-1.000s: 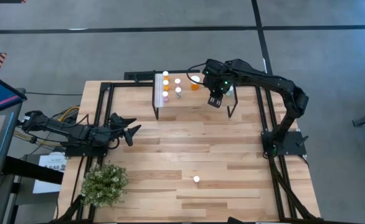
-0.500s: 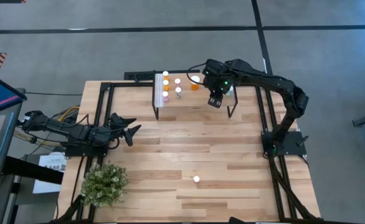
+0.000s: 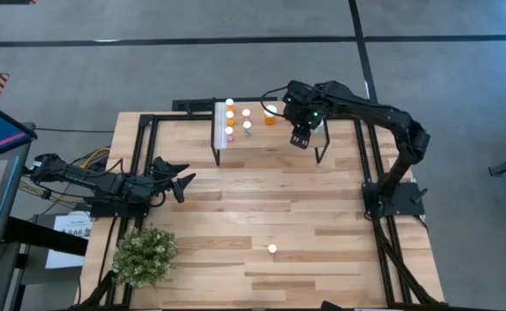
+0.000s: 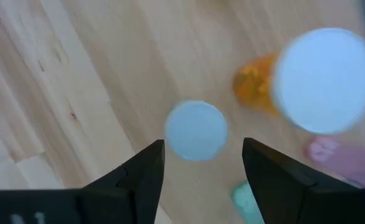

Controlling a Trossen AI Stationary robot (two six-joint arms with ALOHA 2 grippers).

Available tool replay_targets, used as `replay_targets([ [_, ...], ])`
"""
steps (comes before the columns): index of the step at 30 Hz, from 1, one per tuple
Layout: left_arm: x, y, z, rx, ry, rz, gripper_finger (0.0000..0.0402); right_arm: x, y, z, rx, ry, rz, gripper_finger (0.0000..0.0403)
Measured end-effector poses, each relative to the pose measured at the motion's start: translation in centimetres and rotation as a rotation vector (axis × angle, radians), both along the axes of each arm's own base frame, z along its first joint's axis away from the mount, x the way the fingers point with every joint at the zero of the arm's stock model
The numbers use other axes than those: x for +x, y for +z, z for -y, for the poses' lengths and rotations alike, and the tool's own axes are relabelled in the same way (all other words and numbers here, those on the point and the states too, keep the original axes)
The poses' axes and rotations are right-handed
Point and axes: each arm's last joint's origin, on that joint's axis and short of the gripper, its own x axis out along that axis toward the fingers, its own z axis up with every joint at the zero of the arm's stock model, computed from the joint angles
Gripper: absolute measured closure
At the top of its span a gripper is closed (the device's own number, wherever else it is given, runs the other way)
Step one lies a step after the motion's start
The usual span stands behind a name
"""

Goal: Pick and place medicine bottles onto shelf by color
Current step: Put the small blue pill bottle on the shelf, then put the small orange pill bottle on the shelf

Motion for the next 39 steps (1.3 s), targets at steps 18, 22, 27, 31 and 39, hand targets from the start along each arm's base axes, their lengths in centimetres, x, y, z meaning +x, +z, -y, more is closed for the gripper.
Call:
replay_targets([
  [18, 0.0, 0.0, 0.0, 0.000, 0.000, 0.000, 0.0182, -3.5, 6.2, -4.9, -0.082, 0.054, 0.221, 0.0158],
  [22, 0.0, 0.0, 0.0, 0.000, 0.000, 0.000, 0.0182, -4.5, 7.8, -8.1, -0.111, 0.098, 0.389, 0.0158],
  [27, 0.0, 0.0, 0.0, 0.000, 0.000, 0.000, 0.0182, -6.8, 8.1, -12.1, -0.171, 0.167, 0.633, 0.0158],
  [31, 0.0, 0.0, 0.0, 0.000, 0.000, 0.000, 0.0182, -9.4, 7.2, -14.6, -0.172, 0.190, 0.772, 0.0158],
  [39, 0.0, 0.0, 0.0, 0.000, 0.000, 0.000, 0.0182, -13.7, 3.5, -18.6, -0.056, 0.316, 1.019, 0.0158],
])
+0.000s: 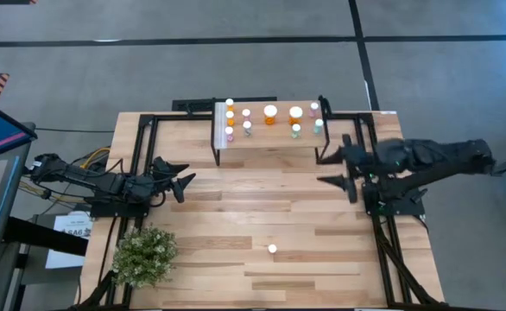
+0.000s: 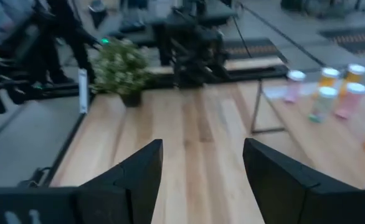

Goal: Pick and place medicine bottles onto shelf by color
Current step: Put the small orange pill bottle on the shelf

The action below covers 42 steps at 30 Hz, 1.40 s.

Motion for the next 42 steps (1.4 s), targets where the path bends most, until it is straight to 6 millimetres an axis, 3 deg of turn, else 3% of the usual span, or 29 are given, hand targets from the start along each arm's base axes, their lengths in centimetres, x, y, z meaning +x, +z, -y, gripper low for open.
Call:
replay_targets([
  [6, 0.0, 0.0, 0.0, 0.000, 0.000, 0.000, 0.0182, -2.1, -3.8, -1.6, -0.011, 0.019, 0.129, 0.0158],
  [13, 0.0, 0.0, 0.0, 0.000, 0.000, 0.000, 0.0182, -3.7, -6.7, -1.7, -0.105, -0.041, 0.204, 0.0158],
  [20, 0.0, 0.0, 0.0, 0.000, 0.000, 0.000, 0.0182, -4.0, -9.3, -0.8, -0.144, -0.228, 0.187, 0.0158],
  [27, 0.0, 0.0, 0.0, 0.000, 0.000, 0.000, 0.0182, -3.8, -13.4, -0.6, -0.108, -0.227, 0.185, 0.0158],
  [37, 0.0, 0.0, 0.0, 0.001, 0.001, 0.000, 0.0182, -5.2, -14.8, 0.7, -0.060, -0.307, 0.274, 0.0158],
  [42, 0.0, 0.0, 0.0, 0.001, 0.001, 0.000, 0.0182, -5.4, -16.7, 1.2, -0.036, -0.355, 0.184, 0.0158],
])
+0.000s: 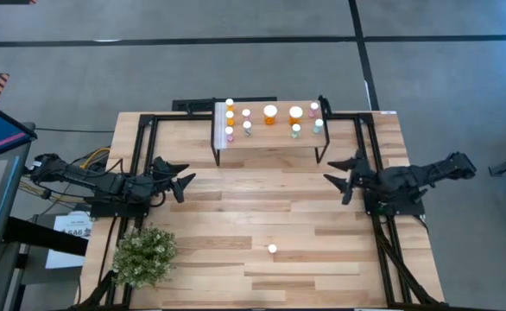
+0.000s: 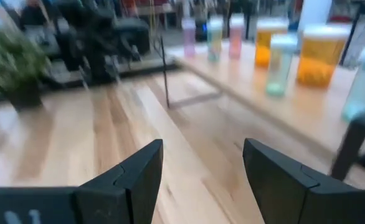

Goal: Pick and place medicine bottles onto shelf by color
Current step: Put the small orange pill bottle on the shelf

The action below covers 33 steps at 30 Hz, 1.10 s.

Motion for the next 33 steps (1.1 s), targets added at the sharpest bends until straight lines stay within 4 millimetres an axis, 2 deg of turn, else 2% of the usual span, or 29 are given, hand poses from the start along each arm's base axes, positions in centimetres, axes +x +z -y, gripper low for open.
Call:
replay_targets([
  [4, 0.0, 0.0, 0.0, 0.000, 0.001, 0.000, 0.0182, -0.1, -1.0, 0.1, 0.037, -0.011, -0.078, 0.0158],
  [8, 0.0, 0.0, 0.0, -0.001, 0.000, 0.001, 0.0182, -0.2, -1.4, 0.1, 0.157, -0.037, -0.072, 0.0158],
  [14, 0.0, 0.0, 0.0, -0.037, 0.010, 0.024, 0.0182, -0.2, -1.5, 0.1, 0.242, -0.054, -0.042, 0.0158],
  [21, 0.0, 0.1, 0.0, -0.049, 0.014, 0.038, 0.0182, 0.0, -1.1, 0.2, 0.057, 0.000, -0.084, 0.0158],
  [25, 0.0, 0.1, 0.1, -0.137, 0.020, 0.089, 0.0182, 0.3, -0.2, -0.1, -0.024, 0.141, -0.038, 0.0158],
  [29, 0.0, 0.1, 0.0, -0.148, 0.035, 0.106, 0.0182, 0.5, 0.4, -0.3, -0.088, 0.318, 0.005, 0.0158],
  [33, 0.1, 0.5, -0.1, -0.139, 0.092, 0.161, 0.0182, 0.5, 0.4, -0.2, -0.097, 0.376, 0.001, 0.0158],
])
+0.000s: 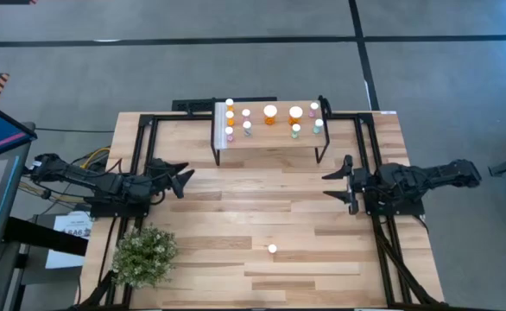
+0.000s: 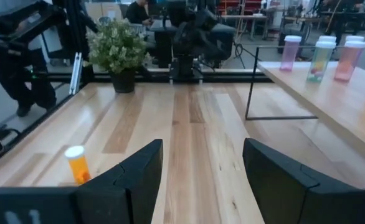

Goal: Pick and place medicine bottles onto shelf by color
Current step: Put the small orange pill bottle on the shelf

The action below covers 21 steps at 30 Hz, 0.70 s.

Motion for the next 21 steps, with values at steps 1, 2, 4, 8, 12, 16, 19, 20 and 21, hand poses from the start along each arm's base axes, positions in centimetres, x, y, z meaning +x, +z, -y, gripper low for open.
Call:
replay_targets([
  [1, 0.0, 0.1, -0.1, 0.007, 0.030, 0.007, 0.0182, 0.0, -0.1, 0.1, -0.001, 0.002, -0.007, 0.0158],
  [2, -0.1, 0.1, -0.1, 0.016, 0.063, 0.007, 0.0182, 0.0, -0.1, 0.2, -0.003, 0.007, -0.013, 0.0158],
  [4, -0.2, 0.1, -0.3, 0.025, 0.114, 0.010, 0.0182, 0.0, -0.2, 0.4, -0.009, 0.018, -0.017, 0.0158],
  [8, -0.3, 0.0, -0.3, 0.006, 0.146, 0.024, 0.0182, 0.1, -0.2, 0.8, -0.017, 0.044, -0.021, 0.0158],
  [12, -0.2, 0.3, -0.3, -0.005, 0.156, 0.069, 0.0182, 0.0, -0.3, 1.3, -0.010, 0.060, -0.030, 0.0158],
  [16, -0.2, 0.5, -0.4, 0.002, 0.183, 0.086, 0.0182, 0.1, -1.3, 1.7, 0.005, 0.058, -0.047, 0.0158],
  [19, -0.1, 0.7, -0.3, -0.015, 0.160, 0.107, 0.0182, 0.2, -2.9, 2.1, 0.035, 0.018, -0.048, 0.0158],
  [20, 0.0, 0.9, -0.3, -0.006, 0.133, 0.115, 0.0182, 0.2, -3.1, 2.3, 0.039, 0.007, -0.026, 0.0158],
  [21, 0.1, 1.2, -0.2, 0.008, 0.093, 0.124, 0.0182, 0.3, -3.2, 2.4, 0.043, -0.004, -0.009, 0.0158],
])
